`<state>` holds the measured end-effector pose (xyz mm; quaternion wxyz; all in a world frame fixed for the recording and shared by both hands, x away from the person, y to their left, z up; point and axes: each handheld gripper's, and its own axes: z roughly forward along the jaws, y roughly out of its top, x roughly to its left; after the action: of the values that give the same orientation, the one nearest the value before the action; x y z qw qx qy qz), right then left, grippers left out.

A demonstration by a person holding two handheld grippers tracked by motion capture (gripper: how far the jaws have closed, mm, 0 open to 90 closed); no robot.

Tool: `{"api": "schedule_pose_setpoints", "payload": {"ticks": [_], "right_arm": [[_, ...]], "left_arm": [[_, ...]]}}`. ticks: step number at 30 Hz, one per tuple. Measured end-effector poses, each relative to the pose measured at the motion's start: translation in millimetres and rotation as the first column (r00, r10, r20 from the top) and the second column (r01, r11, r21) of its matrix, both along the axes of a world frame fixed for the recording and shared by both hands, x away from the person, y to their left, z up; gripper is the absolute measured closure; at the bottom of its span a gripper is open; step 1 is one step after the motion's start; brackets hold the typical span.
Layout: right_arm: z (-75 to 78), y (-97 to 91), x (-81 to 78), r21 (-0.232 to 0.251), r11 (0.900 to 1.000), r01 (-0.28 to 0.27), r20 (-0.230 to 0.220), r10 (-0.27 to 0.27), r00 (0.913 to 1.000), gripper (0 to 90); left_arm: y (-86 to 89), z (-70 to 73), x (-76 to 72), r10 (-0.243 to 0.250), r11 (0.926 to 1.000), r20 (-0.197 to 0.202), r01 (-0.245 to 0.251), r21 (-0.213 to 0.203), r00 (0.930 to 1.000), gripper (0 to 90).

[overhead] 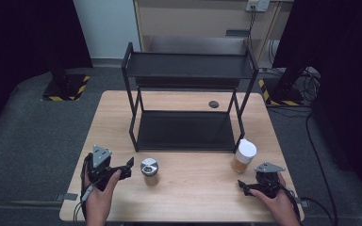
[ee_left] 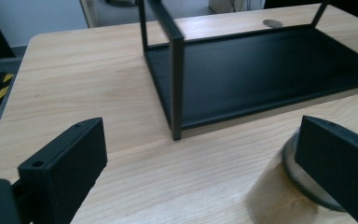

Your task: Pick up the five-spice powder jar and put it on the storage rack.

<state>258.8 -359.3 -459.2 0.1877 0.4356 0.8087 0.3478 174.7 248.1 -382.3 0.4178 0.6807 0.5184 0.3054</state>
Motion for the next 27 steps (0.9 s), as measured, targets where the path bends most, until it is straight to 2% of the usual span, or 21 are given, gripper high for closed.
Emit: {"api": "schedule_pose_setpoints", "payload": {"ticks": [11, 14, 27], "right_arm": [[0.0, 0.0, 0.0, 0.0, 1.0, 0.0, 0.0, 0.0, 1.0, 1.4], [0.0, -0.1, 0.0, 0.0, 1.0, -0.001, 0.001, 0.001, 1.0, 1.5], [0.0, 0.0, 0.0, 0.0, 1.0, 0.0, 0.0, 0.0, 1.0, 1.5]], "left_arm": [[-22.4, 6.4, -3.2, -0.074, 0.9969, 0.022, 0.073, 0.029, 0.997, 0.9], [-27.2, 6.6, -3.7, -0.081, 0.9962, 0.024, 0.08, 0.033, 0.9964, 1.0], [-42.5, 3.6, -0.9, -0.115, 0.992, 0.002, 0.115, 0.052, 0.9934, 0.9]]}}
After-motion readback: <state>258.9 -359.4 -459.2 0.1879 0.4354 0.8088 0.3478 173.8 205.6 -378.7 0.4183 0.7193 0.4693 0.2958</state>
